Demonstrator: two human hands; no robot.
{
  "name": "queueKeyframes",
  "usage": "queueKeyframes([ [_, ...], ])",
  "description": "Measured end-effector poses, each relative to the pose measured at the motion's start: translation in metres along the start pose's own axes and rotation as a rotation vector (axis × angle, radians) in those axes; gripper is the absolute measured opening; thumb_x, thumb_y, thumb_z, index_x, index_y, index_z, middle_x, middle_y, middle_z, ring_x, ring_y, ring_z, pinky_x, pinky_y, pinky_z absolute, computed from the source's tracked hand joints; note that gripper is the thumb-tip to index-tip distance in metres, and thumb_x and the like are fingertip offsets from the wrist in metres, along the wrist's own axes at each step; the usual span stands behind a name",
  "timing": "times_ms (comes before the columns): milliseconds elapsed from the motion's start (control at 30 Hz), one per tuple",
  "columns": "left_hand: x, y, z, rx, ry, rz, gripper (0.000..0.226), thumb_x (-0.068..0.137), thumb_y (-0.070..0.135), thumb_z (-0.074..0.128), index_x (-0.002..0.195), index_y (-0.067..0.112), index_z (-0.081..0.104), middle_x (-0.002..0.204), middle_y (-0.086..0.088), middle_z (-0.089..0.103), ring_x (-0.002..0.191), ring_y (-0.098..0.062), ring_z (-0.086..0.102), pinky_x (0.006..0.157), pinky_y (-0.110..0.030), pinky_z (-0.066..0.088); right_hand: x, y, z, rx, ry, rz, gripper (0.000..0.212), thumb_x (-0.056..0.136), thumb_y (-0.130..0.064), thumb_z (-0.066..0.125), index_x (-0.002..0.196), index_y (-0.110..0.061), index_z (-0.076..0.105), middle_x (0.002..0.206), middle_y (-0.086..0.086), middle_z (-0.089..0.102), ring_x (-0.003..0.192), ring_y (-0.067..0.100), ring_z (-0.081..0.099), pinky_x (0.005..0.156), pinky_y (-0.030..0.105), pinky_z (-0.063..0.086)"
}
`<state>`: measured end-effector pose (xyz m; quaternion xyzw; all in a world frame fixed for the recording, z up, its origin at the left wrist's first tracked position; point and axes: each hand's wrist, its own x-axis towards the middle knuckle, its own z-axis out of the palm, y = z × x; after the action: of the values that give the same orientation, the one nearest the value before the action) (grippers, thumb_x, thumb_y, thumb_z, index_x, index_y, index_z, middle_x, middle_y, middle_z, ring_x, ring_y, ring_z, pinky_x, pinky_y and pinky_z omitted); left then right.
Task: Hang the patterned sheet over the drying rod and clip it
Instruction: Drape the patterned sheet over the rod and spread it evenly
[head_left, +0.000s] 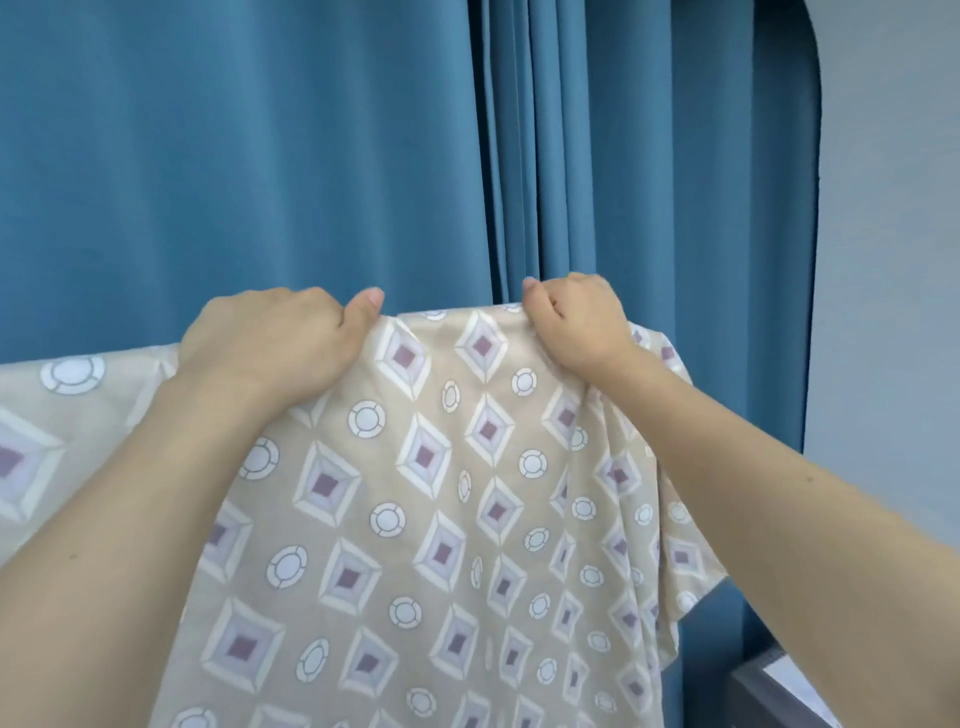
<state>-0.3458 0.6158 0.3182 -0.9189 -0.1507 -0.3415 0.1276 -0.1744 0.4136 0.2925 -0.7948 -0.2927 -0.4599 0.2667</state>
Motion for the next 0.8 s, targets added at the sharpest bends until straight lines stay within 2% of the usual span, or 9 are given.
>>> queueKeyframes([
  [33, 0.002, 0.000, 0.003, 0.004, 0.020, 0.004, 0.073, 0.097, 0.061, 0.003, 0.083, 0.014, 0.058, 0.077, -0.003, 0.053, 0.081, -0.030, 0.051, 0.071, -0.038, 0.035, -0.003, 0.008, 0.002, 0.043, 0.023, 0.023, 0.046, 0.098, -0.030, 0.026, 0.052, -0.022, 0.023, 0.050, -0.007, 0.030, 0.060, 0.025, 0.037, 0.065, 0.034, 0.031],
  [100, 0.006, 0.003, 0.007, 0.009, 0.059, -0.004, 0.070, 0.098, 0.057, 0.006, 0.089, 0.010, 0.058, 0.078, -0.007, 0.053, 0.084, -0.033, 0.051, 0.072, -0.038, 0.034, -0.009, 0.019, 0.007, 0.117, 0.048, 0.089, 0.041, 0.097, -0.029, 0.025, 0.057, -0.023, 0.023, 0.056, -0.007, 0.032, 0.061, 0.022, 0.036, 0.062, 0.033, 0.028],
  [200, 0.017, 0.001, 0.020, 0.023, 0.095, -0.024, 0.068, 0.097, 0.055, 0.009, 0.093, 0.008, 0.058, 0.089, -0.016, 0.058, 0.090, -0.038, 0.055, 0.076, -0.040, 0.039, -0.006, 0.019, 0.009, 0.097, 0.047, 0.182, 0.044, 0.101, -0.025, 0.030, 0.057, -0.021, 0.026, 0.058, -0.004, 0.036, 0.063, 0.022, 0.039, 0.060, 0.034, 0.030],
  [300, 0.024, -0.011, 0.029, 0.054, 0.101, -0.042, 0.073, 0.089, 0.057, 0.004, 0.083, 0.010, 0.060, 0.079, -0.015, 0.056, 0.081, -0.037, 0.054, 0.078, -0.044, 0.046, -0.002, -0.003, 0.008, -0.038, 0.029, 0.098, 0.044, 0.099, -0.027, 0.030, 0.057, -0.015, 0.037, 0.064, 0.002, 0.043, 0.067, 0.025, 0.042, 0.070, 0.039, 0.039],
  [433, 0.019, -0.007, 0.022, 0.035, 0.074, -0.081, 0.061, 0.097, 0.048, 0.012, 0.082, 0.009, 0.057, 0.069, -0.009, 0.046, 0.078, -0.034, 0.050, 0.071, -0.038, 0.038, 0.001, -0.059, 0.017, -0.016, -0.033, -0.227, 0.041, 0.100, -0.034, 0.032, 0.064, -0.016, 0.041, 0.064, -0.002, 0.043, 0.063, 0.023, 0.042, 0.061, 0.032, 0.027],
  [500, 0.014, 0.001, 0.017, 0.031, 0.067, -0.075, 0.057, 0.100, 0.045, 0.014, 0.082, 0.010, 0.056, 0.072, -0.006, 0.049, 0.077, -0.031, 0.049, 0.070, -0.037, 0.036, 0.001, -0.080, 0.028, -0.065, -0.074, -0.229, 0.049, 0.101, -0.037, 0.028, 0.058, -0.017, 0.038, 0.056, -0.003, 0.044, 0.059, 0.025, 0.045, 0.056, 0.032, 0.024],
  [600, 0.013, 0.005, 0.016, 0.019, 0.073, -0.049, 0.057, 0.101, 0.047, 0.014, 0.079, 0.014, 0.055, 0.071, -0.003, 0.047, 0.077, -0.029, 0.048, 0.069, -0.036, 0.036, -0.003, -0.085, 0.039, -0.096, 0.093, -0.159, 0.051, 0.095, -0.035, 0.024, 0.048, -0.017, 0.022, 0.042, -0.004, 0.028, 0.045, 0.025, 0.035, 0.053, 0.029, 0.020],
  [667, 0.011, 0.005, 0.013, -0.001, 0.100, -0.055, 0.058, 0.101, 0.046, 0.015, 0.077, 0.015, 0.057, 0.067, -0.001, 0.045, 0.075, -0.029, 0.049, 0.067, -0.034, 0.034, -0.003, -0.084, 0.042, -0.071, 0.177, -0.163, 0.049, 0.091, -0.034, 0.026, 0.046, -0.017, 0.020, 0.039, -0.005, 0.022, 0.040, 0.025, 0.030, 0.051, 0.027, 0.018],
  [800, -0.008, -0.020, 0.017, 0.065, 0.220, -0.160, 0.056, 0.100, 0.043, 0.019, 0.067, 0.014, 0.054, 0.063, -0.004, 0.053, 0.062, -0.030, 0.050, 0.060, -0.032, 0.035, 0.000, -0.082, 0.037, -0.108, 0.068, -0.141, 0.051, 0.091, -0.035, 0.023, 0.045, -0.014, 0.021, 0.039, -0.004, 0.023, 0.044, 0.027, 0.035, 0.052, 0.030, 0.017],
])
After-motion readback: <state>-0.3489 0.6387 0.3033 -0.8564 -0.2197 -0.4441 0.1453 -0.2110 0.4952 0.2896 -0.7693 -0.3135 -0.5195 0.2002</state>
